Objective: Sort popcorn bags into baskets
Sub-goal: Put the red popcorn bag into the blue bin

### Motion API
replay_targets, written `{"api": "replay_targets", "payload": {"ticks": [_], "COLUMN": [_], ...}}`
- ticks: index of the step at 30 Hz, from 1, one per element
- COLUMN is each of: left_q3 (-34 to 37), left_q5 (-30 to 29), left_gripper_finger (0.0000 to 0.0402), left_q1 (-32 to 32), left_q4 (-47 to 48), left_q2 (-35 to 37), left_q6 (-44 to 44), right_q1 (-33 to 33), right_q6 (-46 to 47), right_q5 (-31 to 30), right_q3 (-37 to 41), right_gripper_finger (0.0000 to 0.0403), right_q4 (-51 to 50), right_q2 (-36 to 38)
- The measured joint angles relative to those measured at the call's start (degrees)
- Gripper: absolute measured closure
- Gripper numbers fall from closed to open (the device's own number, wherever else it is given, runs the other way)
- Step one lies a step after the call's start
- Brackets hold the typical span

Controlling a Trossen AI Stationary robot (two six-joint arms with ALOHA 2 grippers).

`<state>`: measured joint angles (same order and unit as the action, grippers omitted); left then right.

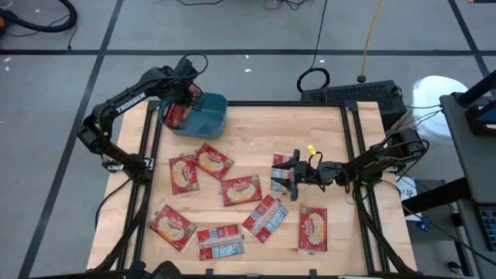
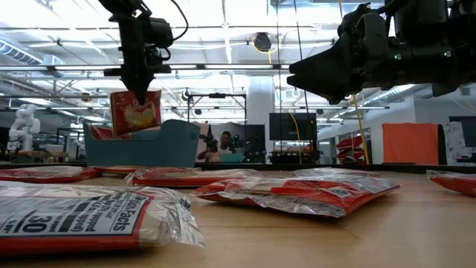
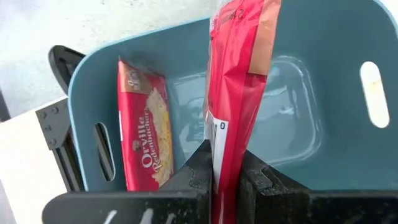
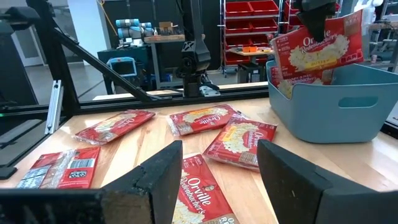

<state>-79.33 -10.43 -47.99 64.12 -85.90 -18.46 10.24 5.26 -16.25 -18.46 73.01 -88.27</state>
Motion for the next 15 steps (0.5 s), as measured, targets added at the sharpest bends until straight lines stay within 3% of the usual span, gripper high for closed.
{"api": "replay_targets", "payload": {"ticks": [15], "left_q3": [9.23], "left_q5": [-0.24], "left_gripper_finger": [0.0371], "left_q1": [-2.44], "left_q4": [-8.37], "left_q2": [0.01], "left_q6": [0.47], "right_q1": [0.00], "right_q6": [-0.07], "right_q5": [0.02], "right_q3": [0.00], "right_gripper_finger": [0.0202], "right_q4": [0.00], "right_q2": [0.00]}}
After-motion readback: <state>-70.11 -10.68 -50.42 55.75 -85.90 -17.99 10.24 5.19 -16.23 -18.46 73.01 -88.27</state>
